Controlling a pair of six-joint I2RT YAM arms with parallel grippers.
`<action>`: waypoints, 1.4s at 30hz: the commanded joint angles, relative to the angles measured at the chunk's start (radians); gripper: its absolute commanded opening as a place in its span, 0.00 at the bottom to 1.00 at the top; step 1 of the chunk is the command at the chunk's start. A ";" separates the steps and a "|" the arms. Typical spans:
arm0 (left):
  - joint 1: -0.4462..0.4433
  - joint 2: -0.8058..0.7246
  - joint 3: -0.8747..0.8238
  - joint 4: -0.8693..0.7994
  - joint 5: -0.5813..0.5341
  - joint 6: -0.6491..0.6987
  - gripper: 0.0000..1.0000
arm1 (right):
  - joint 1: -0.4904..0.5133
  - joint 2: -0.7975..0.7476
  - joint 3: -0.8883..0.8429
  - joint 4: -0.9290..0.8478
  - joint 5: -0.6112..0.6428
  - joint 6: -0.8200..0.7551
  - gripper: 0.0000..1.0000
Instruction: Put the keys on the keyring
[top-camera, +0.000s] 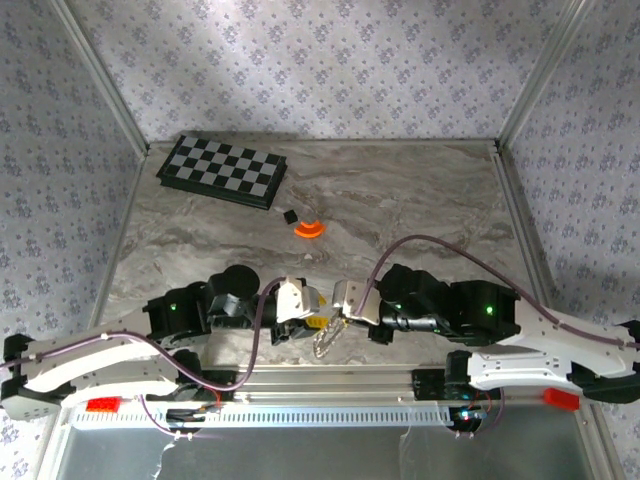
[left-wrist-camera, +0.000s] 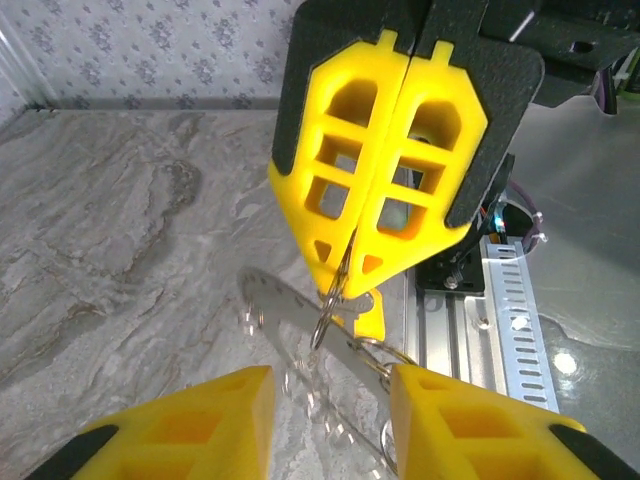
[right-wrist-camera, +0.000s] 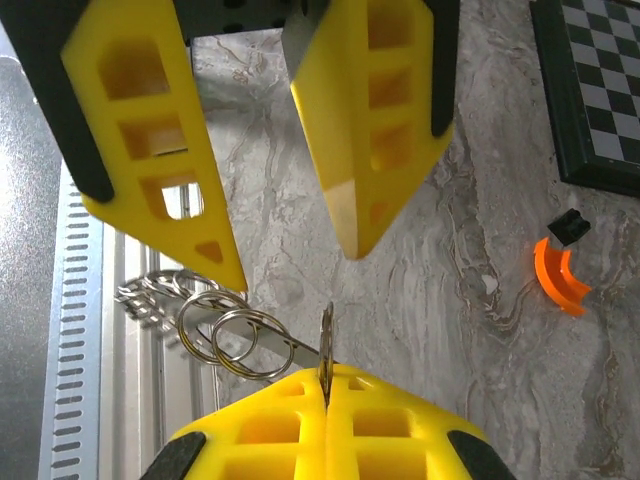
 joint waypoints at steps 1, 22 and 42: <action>0.003 0.010 0.021 0.073 0.044 0.006 0.33 | -0.007 0.003 0.042 -0.006 -0.027 -0.020 0.00; 0.004 0.034 -0.001 0.094 0.061 0.007 0.22 | -0.014 0.015 0.040 0.026 -0.057 -0.016 0.00; 0.004 0.030 -0.015 0.092 0.051 0.024 0.02 | -0.014 0.015 0.027 0.068 -0.093 -0.019 0.00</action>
